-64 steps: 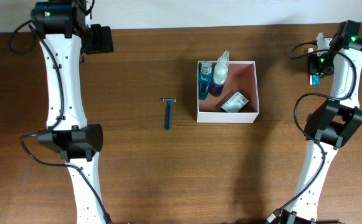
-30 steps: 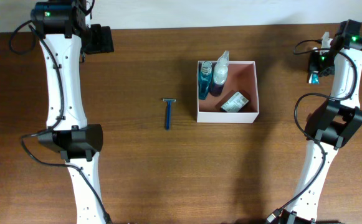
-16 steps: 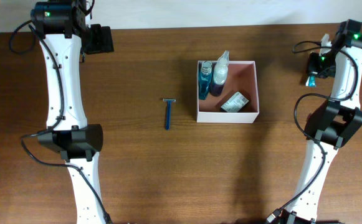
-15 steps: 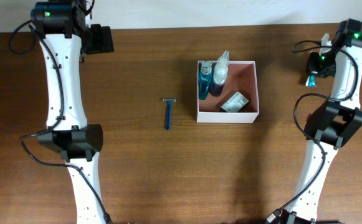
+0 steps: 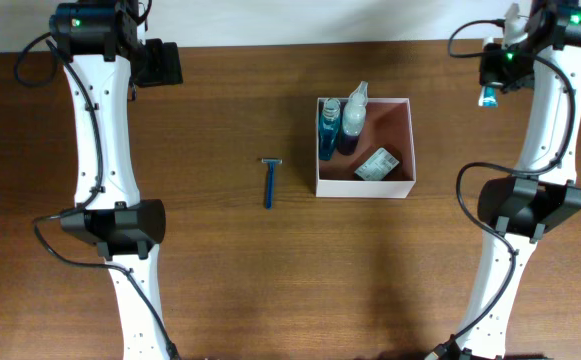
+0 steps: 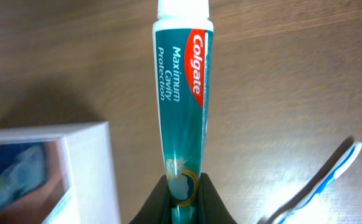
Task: Pack container
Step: 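Carry the tube left and lower it into the pink box, then open the right gripper and move it right toward the toothbrush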
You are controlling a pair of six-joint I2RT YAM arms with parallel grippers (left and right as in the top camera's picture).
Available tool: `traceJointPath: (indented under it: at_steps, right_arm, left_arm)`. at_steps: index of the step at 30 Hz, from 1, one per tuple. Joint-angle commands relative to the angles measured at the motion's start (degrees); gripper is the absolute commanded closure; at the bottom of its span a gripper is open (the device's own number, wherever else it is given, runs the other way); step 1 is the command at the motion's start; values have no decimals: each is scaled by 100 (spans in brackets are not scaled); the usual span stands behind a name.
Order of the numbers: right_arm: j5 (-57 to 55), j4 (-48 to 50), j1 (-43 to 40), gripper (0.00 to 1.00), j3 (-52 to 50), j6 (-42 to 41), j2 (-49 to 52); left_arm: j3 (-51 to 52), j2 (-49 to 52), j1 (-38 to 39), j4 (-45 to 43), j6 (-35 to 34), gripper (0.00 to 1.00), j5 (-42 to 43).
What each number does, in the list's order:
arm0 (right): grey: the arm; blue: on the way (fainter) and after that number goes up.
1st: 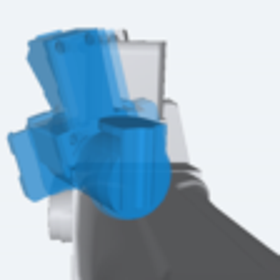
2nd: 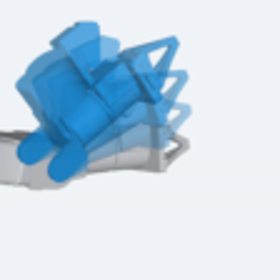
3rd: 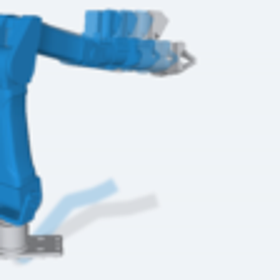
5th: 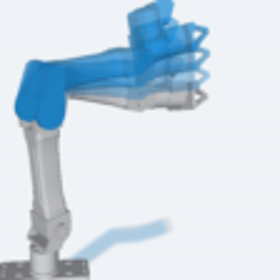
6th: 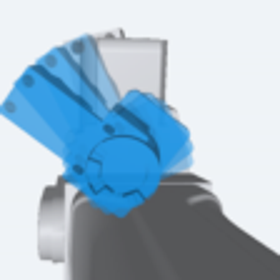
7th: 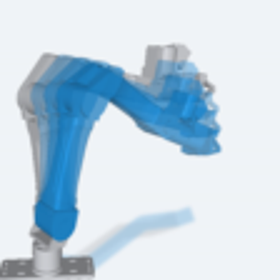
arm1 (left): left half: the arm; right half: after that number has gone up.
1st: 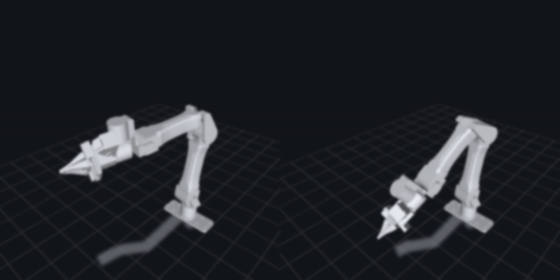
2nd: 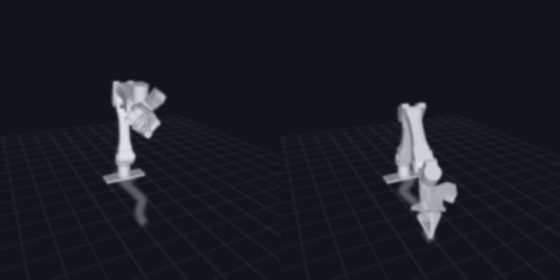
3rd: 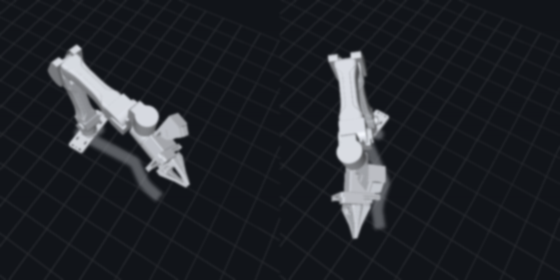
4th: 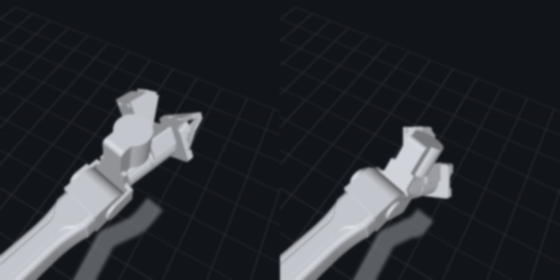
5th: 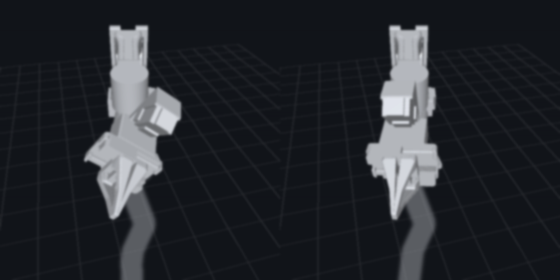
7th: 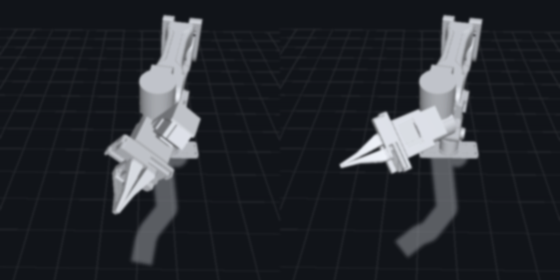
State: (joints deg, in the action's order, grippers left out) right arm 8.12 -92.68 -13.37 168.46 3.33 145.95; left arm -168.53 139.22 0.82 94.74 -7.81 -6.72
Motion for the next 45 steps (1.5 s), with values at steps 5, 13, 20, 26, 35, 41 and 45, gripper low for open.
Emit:
traceJointPath:
  at_steps: [5,13,20,26,35,41,45]
  right_arm:
    - [352,-463,407,91,107,-413,-289]
    - [671,-466,833,90,105,-428,-289]
    - [1102,-466,1049,90,103,-575,-299]
    - [1062,-468,1154,84,48,-511,-299]
    - [752,-466,1379,82,46,-509,-299]
    - [404,-466,1176,53,46,-511,-299]
    - [339,-466,846,9,48,-514,-299]
  left_arm:
    - [2,50,-20,4,-50,1,-61]
    - [2,50,-20,4,-50,1,-61]
    - [2,50,-20,4,-50,1,-61]
    - [2,50,-20,4,-50,1,-61]
    - [2,50,-20,4,-50,1,-61]
    - [2,50,-20,4,-50,1,-61]
    - [2,50,-20,4,-50,1,-61]
